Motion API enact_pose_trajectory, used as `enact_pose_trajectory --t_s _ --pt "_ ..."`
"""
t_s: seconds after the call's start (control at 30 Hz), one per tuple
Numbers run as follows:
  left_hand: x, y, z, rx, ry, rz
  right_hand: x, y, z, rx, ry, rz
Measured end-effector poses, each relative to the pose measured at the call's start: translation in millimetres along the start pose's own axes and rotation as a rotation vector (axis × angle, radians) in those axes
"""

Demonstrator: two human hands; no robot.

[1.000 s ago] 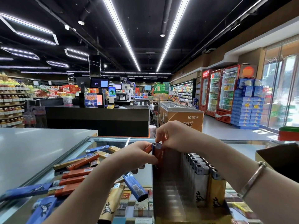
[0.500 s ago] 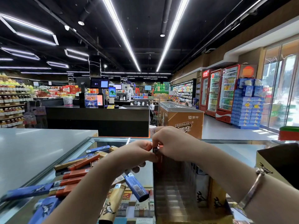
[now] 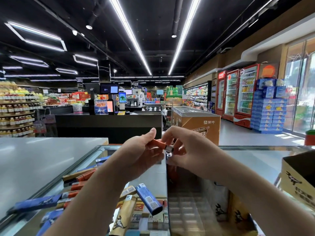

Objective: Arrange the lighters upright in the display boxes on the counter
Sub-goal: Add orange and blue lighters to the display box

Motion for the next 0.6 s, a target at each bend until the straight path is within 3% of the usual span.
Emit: enact_pose_trajectory --t_s 0.1,0.2,0.27,0.43,0.6 --pt "3.4 1.2 -2.1 0.004 0.012 0.029 -13.4 -4.8 -4.1 0.016 -0.160 -0.052" --pt "-2.7 1.6 -1.4 0.068 -0.228 0.367 -27.5 -17.1 -10.8 0.068 -0.333 -0.020" --pt "-2.6 3.1 -3.0 0.071 -0.257 0.578 -33.1 -26.0 -15.9 0.111 -0.384 0.021" --pt "4.7 19.0 -9.6 -0.080 -0.087 0.892 -34.4 -25.7 -17.4 0.097 -0.314 -0.009" --pt "10.1 31.1 -5.7 -0.167 -0.025 0.841 -22.2 -17.8 -16.5 0.067 -0.070 -0.070"
Point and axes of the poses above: each hand's wrist, its own z-axis towards the middle knuckle, its own x-axis out of the palm, y = z × x, the point moved 6 cm from there along z, towards the middle knuckle, and after that the axes turned 15 degrees about -x, right-handed, at the moved point
